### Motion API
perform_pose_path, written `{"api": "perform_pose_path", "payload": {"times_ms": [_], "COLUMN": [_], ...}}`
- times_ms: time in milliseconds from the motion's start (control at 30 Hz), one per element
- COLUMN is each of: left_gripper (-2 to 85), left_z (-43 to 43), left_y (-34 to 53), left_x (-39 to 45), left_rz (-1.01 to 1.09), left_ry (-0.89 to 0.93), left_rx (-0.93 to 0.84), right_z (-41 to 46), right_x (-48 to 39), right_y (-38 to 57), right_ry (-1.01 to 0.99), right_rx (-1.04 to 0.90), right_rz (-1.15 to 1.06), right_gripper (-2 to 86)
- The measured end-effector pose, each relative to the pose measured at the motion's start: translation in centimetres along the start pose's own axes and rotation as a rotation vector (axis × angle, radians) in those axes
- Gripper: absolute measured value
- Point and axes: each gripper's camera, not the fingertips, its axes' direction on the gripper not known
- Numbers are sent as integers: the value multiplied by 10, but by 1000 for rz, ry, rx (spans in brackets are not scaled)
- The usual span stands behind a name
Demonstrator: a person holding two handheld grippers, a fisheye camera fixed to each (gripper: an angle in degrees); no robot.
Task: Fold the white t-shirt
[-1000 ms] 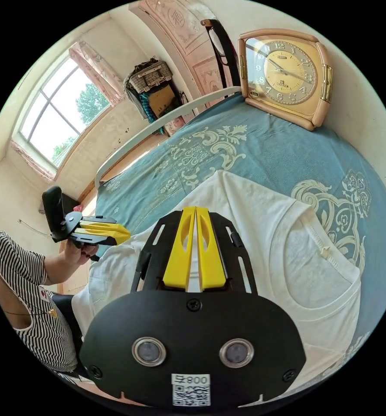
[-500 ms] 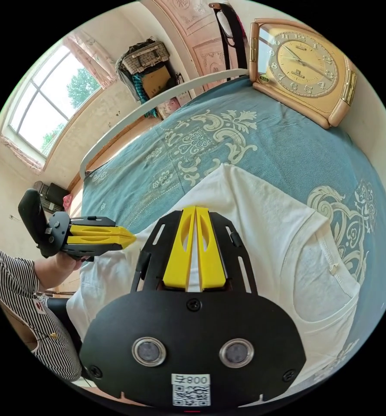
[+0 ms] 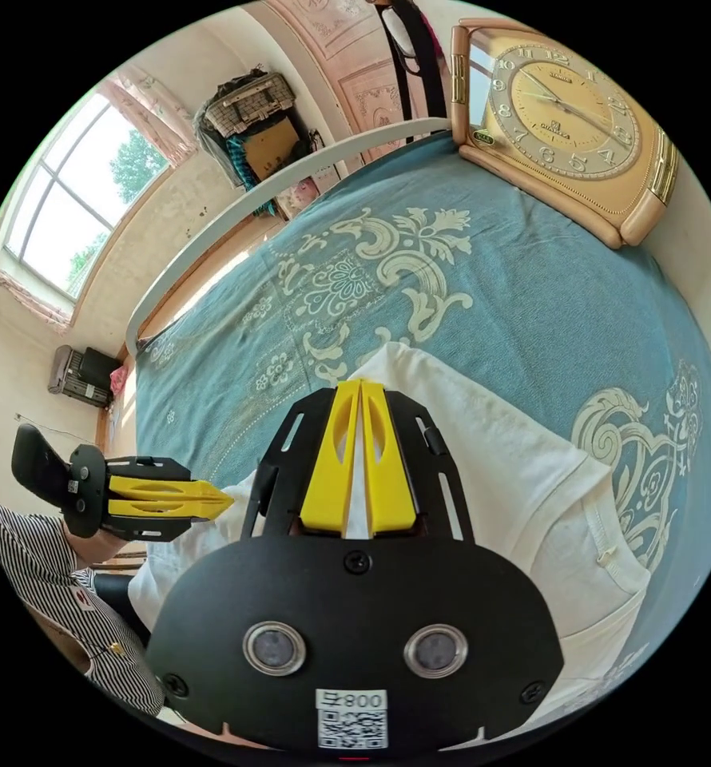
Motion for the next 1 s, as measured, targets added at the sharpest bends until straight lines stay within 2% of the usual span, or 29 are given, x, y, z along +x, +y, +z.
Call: {"api": "perform_pose_path", "payload": {"times_ms": [200, 333, 367, 433, 600, 700, 767, 800, 1000], "left_gripper": [2, 2, 2, 2, 2, 3, 3, 3, 6], "left_z": [6, -24, -22, -13, -48, -42, -43, -46, -118], "left_y": [5, 13, 13, 14, 15, 9, 8, 6, 23], "left_x": [-1, -9, -11, -16, -30, -38, -50, -55, -91], "left_rz": [45, 32, 38, 53, 48, 49, 34, 23, -43], "left_ry": [-19, -3, -3, 5, 45, 84, 103, 113, 198], "left_rx": [-65, -6, -40, -99, -12, -86, -89, -106, -48], "right_z": [-59, -80, -87, -106, -210, -232, -223, -230, -286], "right_x": [-44, -80, -89, -93, -54, -31, -17, -19, -34], "right_y": [63, 119, 139, 174, 303, 352, 366, 372, 385], "right_ry": [-36, -50, -36, 12, 232, 299, 280, 274, 236], "right_rx": [128, 125, 104, 93, 194, 151, 65, 123, 127], "right_rz": [-10, -20, -9, 46, 426, 583, 646, 639, 661], "right_gripper": [1, 0, 0, 0, 1, 1, 2, 1, 1]}}
